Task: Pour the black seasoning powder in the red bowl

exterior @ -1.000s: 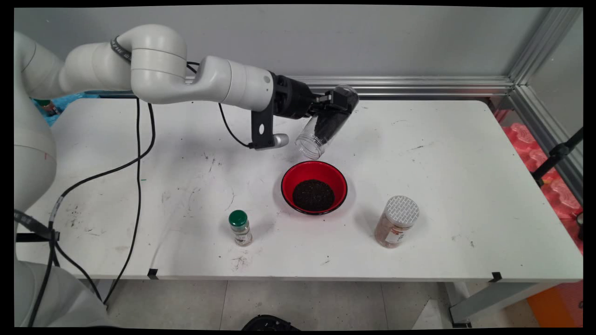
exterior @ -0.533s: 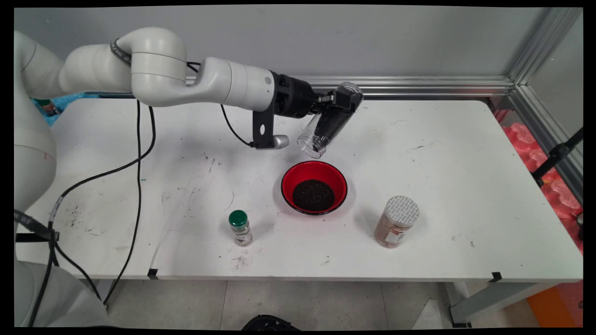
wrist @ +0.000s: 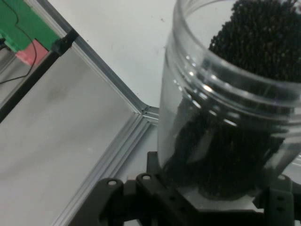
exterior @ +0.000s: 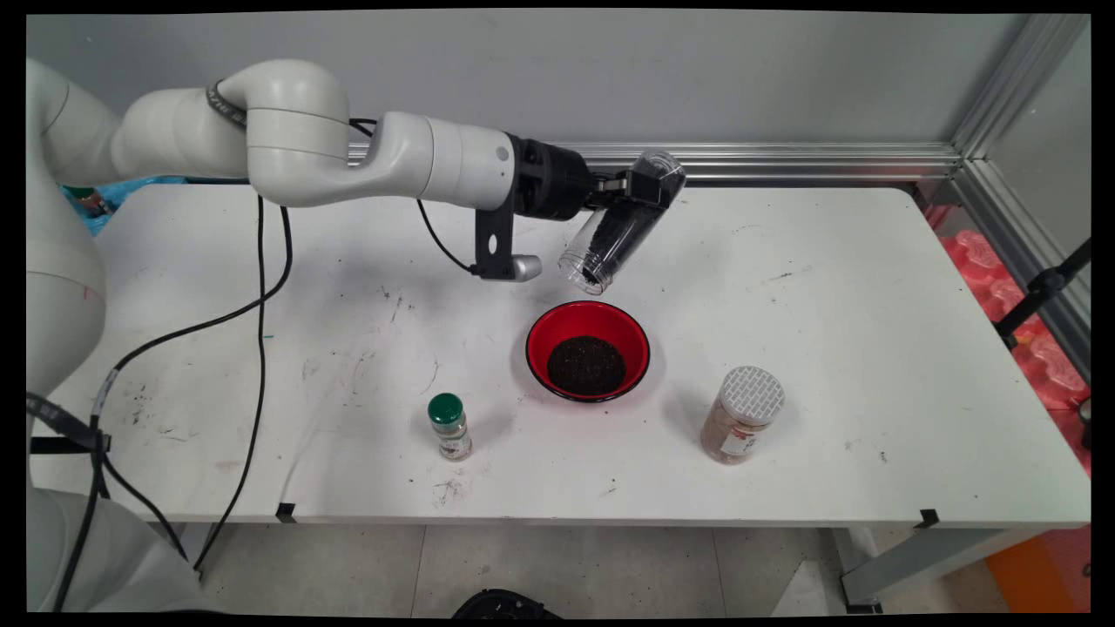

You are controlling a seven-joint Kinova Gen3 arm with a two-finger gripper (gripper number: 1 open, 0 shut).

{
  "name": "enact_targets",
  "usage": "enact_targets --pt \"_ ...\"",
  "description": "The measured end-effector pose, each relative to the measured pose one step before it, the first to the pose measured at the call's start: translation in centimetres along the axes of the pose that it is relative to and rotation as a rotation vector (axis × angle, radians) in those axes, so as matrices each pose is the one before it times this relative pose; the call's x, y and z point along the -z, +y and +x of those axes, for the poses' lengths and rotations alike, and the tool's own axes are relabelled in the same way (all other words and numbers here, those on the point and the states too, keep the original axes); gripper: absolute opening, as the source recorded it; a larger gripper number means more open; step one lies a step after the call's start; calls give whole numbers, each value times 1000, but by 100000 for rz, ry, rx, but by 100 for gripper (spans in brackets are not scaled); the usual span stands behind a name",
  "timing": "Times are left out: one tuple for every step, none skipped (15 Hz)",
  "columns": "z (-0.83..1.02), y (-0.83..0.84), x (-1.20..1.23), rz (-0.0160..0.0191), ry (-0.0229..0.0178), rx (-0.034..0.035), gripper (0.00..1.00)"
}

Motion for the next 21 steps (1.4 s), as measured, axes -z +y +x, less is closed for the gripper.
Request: enact_targets --pt "81 12 -32 477 -325 -556 0" --pt "67 7 -26 366 -267 -445 0" --pt "64 2 -30 378 -264 -419 0" --pt "77 -1 -37 444 -332 -503 0" --pt "43 5 -18 203 -212 -286 0" --pt "71 5 -26 342 -295 -401 0" --pt "85 18 -47 379 -422 -561 0" --pt "57 14 -36 282 -335 -399 0" --pt "43 20 -36 233 -371 -356 0" --pt "45 25 -48 257 -466 -388 0" --pt "33 21 -42 212 -403 -281 0" --pt "23 11 -27 143 -290 -206 0" --pt "33 16 -38 176 -389 -256 0" --pt "34 10 -25 114 -212 -155 0" --pt "68 26 -48 183 -403 -230 0" --pt "43 12 -30 117 -229 -146 0" --pt "47 12 -45 183 -327 -163 0" --pt "39 8 -41 190 -325 -176 0" --pt "17 9 -37 163 -315 -183 0" --pt "5 1 -24 122 -212 -124 0" --pt "-2 7 -47 192 -417 -229 0"
